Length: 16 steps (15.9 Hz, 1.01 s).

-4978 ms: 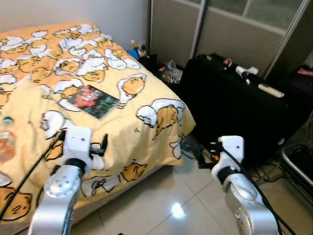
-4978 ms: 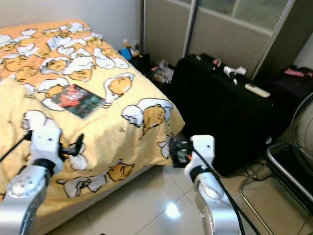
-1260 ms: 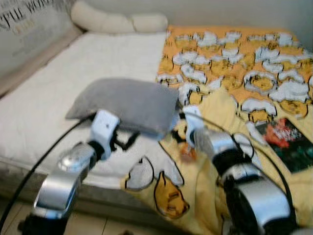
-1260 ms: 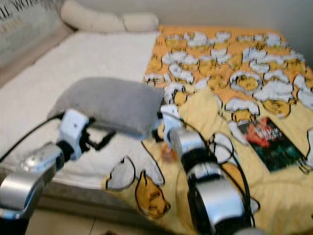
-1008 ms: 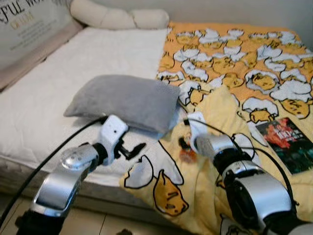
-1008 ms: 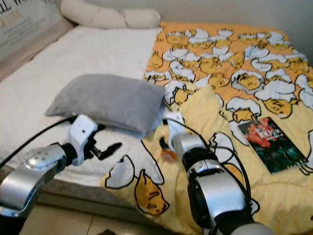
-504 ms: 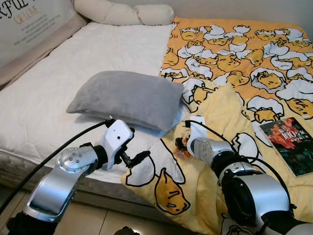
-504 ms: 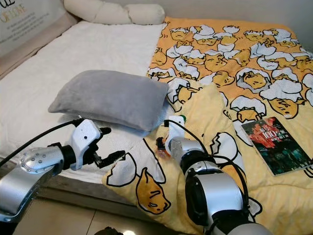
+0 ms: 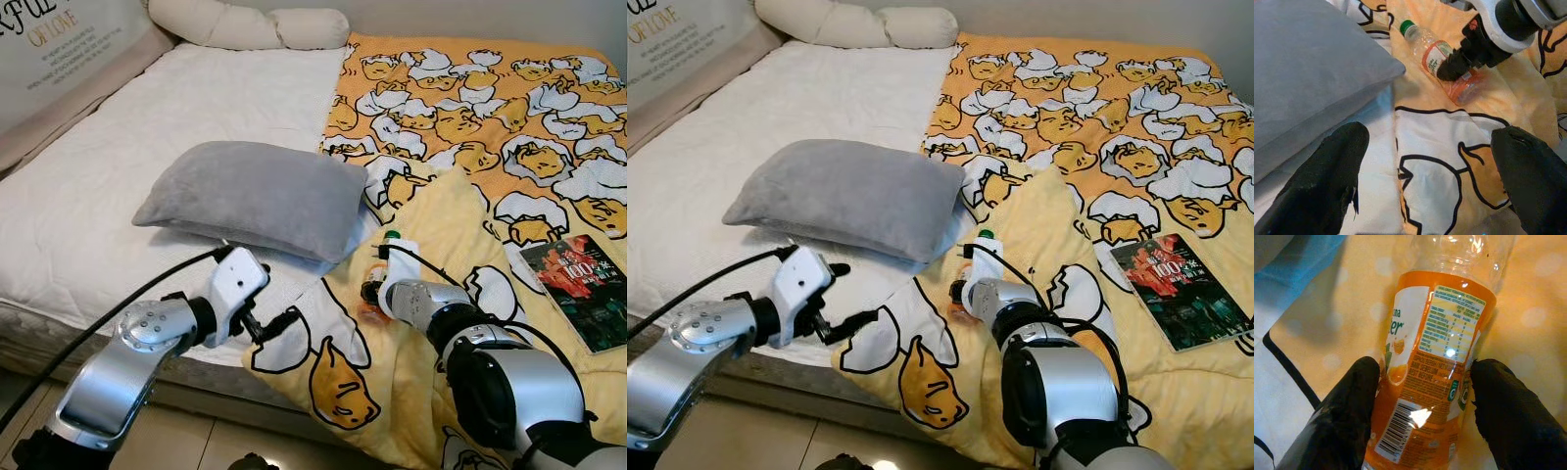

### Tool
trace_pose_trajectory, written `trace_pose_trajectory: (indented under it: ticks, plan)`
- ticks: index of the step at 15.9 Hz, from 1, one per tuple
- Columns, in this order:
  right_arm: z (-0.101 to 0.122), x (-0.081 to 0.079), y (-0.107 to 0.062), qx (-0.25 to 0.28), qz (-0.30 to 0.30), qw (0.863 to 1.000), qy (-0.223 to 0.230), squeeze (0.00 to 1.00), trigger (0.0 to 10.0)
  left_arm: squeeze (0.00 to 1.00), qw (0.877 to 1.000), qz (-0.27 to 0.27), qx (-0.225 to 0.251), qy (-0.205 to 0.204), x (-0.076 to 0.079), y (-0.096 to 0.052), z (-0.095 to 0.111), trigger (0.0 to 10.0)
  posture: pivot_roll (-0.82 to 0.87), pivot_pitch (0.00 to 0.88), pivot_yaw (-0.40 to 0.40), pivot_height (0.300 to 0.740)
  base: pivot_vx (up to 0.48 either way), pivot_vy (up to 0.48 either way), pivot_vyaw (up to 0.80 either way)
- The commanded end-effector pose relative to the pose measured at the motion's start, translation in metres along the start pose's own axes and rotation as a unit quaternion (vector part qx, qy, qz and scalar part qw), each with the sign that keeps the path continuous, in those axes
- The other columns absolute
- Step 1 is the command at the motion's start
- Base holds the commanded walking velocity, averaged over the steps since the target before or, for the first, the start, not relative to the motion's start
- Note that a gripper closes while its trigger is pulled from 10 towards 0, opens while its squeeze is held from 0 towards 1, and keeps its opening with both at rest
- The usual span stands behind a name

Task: Clean up the room

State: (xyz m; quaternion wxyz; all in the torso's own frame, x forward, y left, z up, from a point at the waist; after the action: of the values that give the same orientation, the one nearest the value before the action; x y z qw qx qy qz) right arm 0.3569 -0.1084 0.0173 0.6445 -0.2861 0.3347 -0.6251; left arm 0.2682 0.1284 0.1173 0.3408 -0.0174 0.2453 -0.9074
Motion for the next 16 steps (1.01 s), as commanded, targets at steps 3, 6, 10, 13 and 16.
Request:
trace_pose_trajectory:
  ticks: [3, 6, 10, 13, 16]
  plan:
    - [-0.008, 0.009, 0.002, -0.009, -0.001, 0.999, 0.048, 0.0, 0.0, 0.0, 1.0, 0.001, -0.007, 0.003, 0.0, 0.0, -0.001, 10.0, 0.13, 0.01, 0.043, 0.74, 0.0, 0.0, 0.0]
    - [-0.005, 0.017, 0.002, 0.001, 0.014, 0.997, 0.077, 0.0, 0.0, 0.0, 1.0, 0.016, 0.003, -0.019, -0.002, 0.001, 0.0, 10.0, 0.11, 0.0, 0.044, 0.74, 0.0, 0.0, 0.0]
    - [-0.002, 0.017, 0.002, 0.019, 0.029, 0.999, 0.036, 0.0, 6.9, 0.0, 0.999, 0.022, 0.003, -0.024, -0.003, 0.005, -0.002, 10.0, 0.08, 0.0, 0.064, 0.74, 0.0, 0.0, 0.0]
    - [0.005, 0.009, 0.0, 0.026, 0.039, 0.999, -0.01, 1.0, 10.0, 0.0, 1.0, 0.021, 0.002, -0.023, -0.005, 0.005, -0.001, 10.0, 0.08, 0.0, 0.06, 0.74, 0.0, 0.0, 0.0]
    - [0.009, 0.008, -0.001, 0.021, 0.026, 0.999, -0.027, 1.0, 10.0, 0.0, 1.0, 0.015, 0.002, -0.019, -0.005, 0.002, 0.0, 10.0, 0.09, 0.0, 0.047, 0.74, 0.0, 0.0, 0.0]
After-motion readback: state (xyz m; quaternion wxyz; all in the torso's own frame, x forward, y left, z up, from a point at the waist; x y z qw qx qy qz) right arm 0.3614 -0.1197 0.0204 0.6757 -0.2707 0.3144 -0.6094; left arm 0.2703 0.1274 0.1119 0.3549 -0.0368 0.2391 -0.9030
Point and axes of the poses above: a point about 5 cm out from each wrist's last joint towards the gripper, its own y axis pointing out of the wrist towards the gripper, its own z axis along the axis of the wrist's last joint, x = y × z, the point moved 3 cm from there along y, pointing out of the wrist towards the gripper, and after that the axes turned 5 degrees about -y, right-handed, at the moved point
